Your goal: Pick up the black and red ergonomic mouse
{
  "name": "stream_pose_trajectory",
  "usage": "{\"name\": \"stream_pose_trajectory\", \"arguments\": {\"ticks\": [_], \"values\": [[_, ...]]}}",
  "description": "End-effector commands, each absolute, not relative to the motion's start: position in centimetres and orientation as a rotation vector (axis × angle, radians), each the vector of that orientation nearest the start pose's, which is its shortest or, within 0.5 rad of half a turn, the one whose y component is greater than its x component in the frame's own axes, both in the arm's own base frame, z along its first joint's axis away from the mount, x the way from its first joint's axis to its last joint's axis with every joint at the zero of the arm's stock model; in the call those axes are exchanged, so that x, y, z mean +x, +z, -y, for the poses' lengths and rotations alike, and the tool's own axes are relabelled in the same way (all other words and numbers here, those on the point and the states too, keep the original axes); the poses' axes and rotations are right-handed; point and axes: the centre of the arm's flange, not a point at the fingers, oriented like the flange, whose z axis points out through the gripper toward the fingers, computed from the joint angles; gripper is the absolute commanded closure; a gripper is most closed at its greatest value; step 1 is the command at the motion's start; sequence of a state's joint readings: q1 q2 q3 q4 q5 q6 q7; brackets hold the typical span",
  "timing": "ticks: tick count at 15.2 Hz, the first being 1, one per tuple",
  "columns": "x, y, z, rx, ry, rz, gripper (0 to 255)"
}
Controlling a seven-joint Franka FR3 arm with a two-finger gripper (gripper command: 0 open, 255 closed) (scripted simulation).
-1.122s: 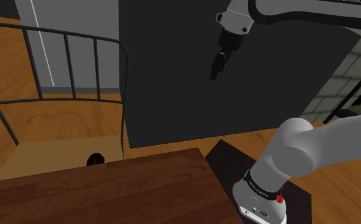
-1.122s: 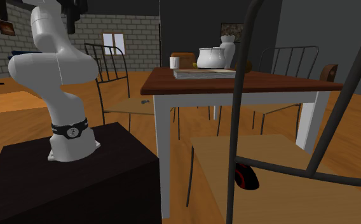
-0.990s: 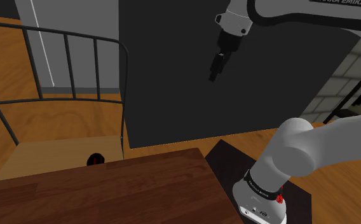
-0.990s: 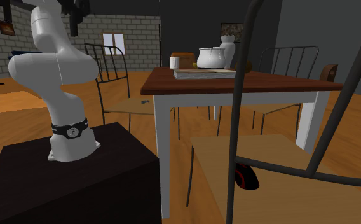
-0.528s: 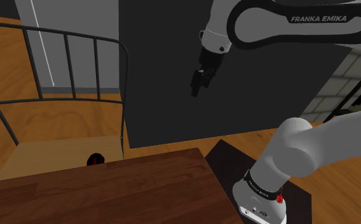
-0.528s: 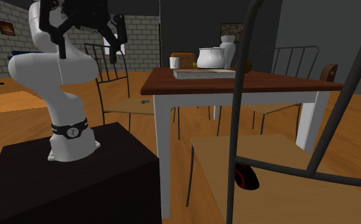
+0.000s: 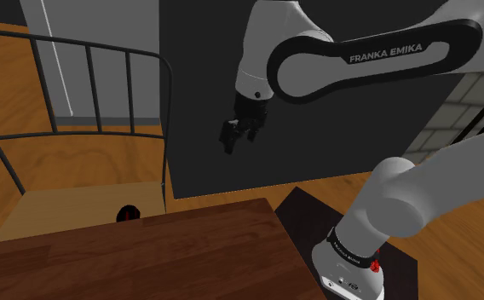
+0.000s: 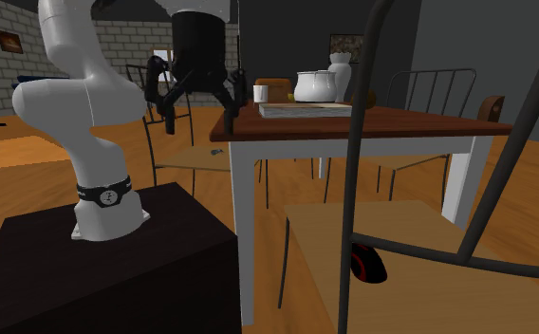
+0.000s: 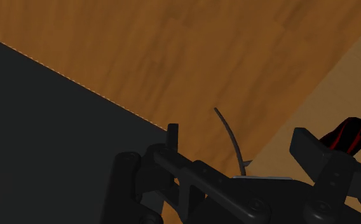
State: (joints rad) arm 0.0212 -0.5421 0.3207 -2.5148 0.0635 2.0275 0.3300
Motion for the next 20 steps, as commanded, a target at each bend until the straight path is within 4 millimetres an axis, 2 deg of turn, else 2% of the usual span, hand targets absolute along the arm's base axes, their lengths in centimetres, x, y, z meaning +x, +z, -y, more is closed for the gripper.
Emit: {"name": "stream_pose_trajectory", "arguments": {"ticks": [1,10,20], "values": [[37.4,44.2,-15.5,-3.222,-0.104,-0.145,0],[41.8,37.0,-23.7,-3.185,-0.093,-0.370,0],[48.1,29.3,-32.2,-3.126,-0.080,-0.614,0]]}}
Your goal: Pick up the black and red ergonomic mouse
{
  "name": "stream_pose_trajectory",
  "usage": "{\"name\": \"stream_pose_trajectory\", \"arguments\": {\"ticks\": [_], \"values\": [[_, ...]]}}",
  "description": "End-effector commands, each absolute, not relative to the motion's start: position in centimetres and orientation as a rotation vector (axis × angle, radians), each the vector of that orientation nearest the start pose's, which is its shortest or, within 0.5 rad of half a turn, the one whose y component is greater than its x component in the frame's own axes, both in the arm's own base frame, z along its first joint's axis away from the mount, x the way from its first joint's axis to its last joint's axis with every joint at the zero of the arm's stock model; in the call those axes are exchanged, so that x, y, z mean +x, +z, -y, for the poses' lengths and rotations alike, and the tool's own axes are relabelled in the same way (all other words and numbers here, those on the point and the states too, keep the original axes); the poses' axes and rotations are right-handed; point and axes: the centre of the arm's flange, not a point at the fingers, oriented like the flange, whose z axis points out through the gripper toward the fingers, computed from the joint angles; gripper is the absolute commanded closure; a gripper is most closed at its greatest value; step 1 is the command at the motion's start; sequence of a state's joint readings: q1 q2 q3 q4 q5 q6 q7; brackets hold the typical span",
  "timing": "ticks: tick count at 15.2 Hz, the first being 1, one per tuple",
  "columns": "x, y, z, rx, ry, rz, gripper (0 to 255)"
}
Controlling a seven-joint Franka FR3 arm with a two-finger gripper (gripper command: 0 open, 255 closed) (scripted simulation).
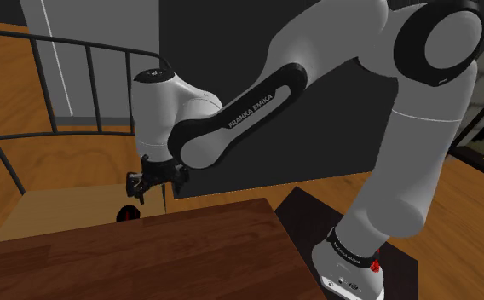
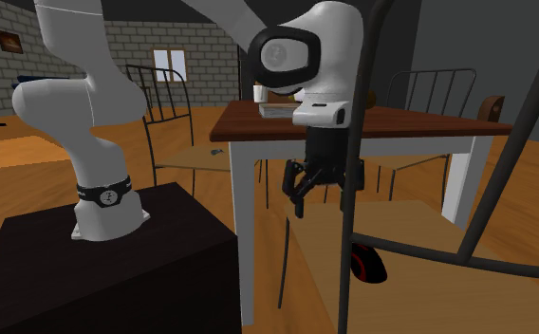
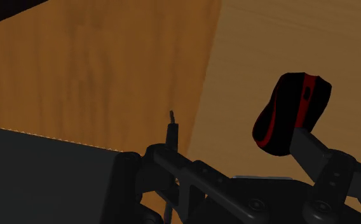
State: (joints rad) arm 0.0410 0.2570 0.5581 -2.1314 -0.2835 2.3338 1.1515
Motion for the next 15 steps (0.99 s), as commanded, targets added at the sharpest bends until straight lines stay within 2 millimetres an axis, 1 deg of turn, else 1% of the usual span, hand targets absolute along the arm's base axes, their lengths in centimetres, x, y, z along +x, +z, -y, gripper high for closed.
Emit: {"name": "stream_pose_trajectory", "arguments": {"ticks": [1,7,15], "values": [[48.8,28.5,-33.0,-3.119,-0.078,-0.638,0],[53.2,24.1,-37.6,-3.074,-0.071,-0.780,0],[53.2,20.0,-37.6,-3.074,-0.071,-0.780,0]]}}
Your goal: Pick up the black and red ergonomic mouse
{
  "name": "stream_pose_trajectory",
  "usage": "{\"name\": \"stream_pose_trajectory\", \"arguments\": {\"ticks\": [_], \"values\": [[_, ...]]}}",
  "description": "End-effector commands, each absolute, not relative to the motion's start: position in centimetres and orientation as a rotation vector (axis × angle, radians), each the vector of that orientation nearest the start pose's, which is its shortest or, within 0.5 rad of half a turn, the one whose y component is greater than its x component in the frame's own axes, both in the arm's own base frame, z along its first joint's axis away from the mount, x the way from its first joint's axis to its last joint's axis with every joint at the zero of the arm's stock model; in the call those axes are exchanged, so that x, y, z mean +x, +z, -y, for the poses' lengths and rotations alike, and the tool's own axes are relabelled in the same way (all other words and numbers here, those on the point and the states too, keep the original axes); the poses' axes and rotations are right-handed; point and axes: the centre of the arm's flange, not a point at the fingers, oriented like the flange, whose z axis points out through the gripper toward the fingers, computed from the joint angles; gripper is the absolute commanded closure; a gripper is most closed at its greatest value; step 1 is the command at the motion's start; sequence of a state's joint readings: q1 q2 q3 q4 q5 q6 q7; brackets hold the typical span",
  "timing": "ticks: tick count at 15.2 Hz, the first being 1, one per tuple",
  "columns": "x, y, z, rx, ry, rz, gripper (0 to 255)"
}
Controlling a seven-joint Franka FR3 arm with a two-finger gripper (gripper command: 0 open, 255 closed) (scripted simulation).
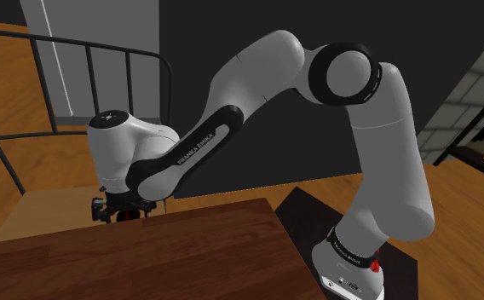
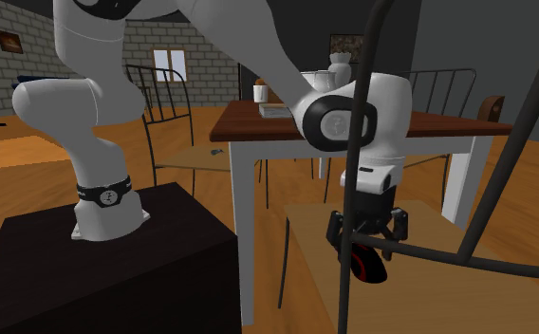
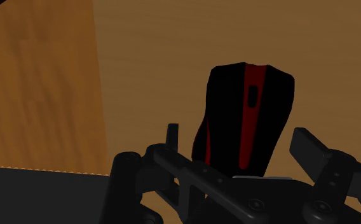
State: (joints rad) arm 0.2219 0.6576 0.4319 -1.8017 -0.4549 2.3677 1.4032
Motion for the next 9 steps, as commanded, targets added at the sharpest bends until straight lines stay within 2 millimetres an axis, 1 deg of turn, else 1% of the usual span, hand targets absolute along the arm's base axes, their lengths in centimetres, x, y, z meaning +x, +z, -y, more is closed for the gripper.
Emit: {"name": "stream_pose_trajectory", "arguments": {"ticks": [1,2,3,9], "values": [[53.17,20.05,-37.59,-3.074,-0.071,-0.780,0],[53.17,20.05,-37.59,-3.074,-0.071,-0.780,0],[53.20,20.05,-37.57,-3.074,-0.071,-0.780,255],[53.24,19.96,-37.61,-3.074,-0.071,-0.780,255]]}}
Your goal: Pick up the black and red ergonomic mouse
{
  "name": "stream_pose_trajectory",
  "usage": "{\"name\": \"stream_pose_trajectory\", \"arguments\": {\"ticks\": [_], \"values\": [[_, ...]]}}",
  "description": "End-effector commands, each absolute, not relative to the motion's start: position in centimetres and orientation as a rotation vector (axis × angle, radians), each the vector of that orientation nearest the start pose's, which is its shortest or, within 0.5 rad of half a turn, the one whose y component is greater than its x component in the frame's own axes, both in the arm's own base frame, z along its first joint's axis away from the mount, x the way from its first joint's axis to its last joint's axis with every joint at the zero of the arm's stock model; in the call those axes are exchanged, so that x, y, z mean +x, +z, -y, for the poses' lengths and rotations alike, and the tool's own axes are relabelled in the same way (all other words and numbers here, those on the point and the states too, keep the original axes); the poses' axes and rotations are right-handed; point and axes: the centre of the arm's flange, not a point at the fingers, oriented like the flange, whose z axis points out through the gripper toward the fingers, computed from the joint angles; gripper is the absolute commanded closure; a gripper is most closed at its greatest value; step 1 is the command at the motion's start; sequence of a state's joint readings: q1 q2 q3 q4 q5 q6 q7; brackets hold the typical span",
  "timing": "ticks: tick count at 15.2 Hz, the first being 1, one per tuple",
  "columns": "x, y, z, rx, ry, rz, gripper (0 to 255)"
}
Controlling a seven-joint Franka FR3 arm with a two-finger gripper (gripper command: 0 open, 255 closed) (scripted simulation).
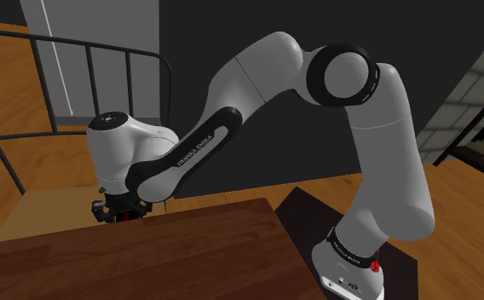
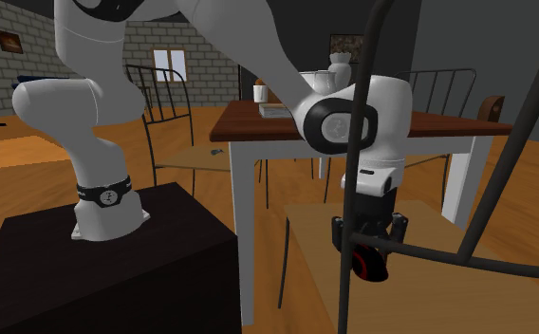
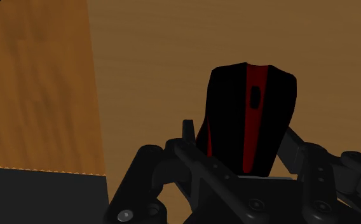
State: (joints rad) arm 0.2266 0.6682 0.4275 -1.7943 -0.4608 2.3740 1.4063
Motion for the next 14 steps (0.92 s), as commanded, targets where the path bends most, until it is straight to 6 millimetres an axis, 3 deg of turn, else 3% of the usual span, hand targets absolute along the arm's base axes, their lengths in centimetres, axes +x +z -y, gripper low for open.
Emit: {"name": "stream_pose_trajectory", "arguments": {"ticks": [1,3,14], "values": [[53.2,20.0,-37.6,-3.074,-0.071,-0.780,255],[53.2,20.0,-37.6,-3.074,-0.071,-0.780,255],[53.2,25.9,-37.6,-3.074,-0.071,-0.780,255]]}}
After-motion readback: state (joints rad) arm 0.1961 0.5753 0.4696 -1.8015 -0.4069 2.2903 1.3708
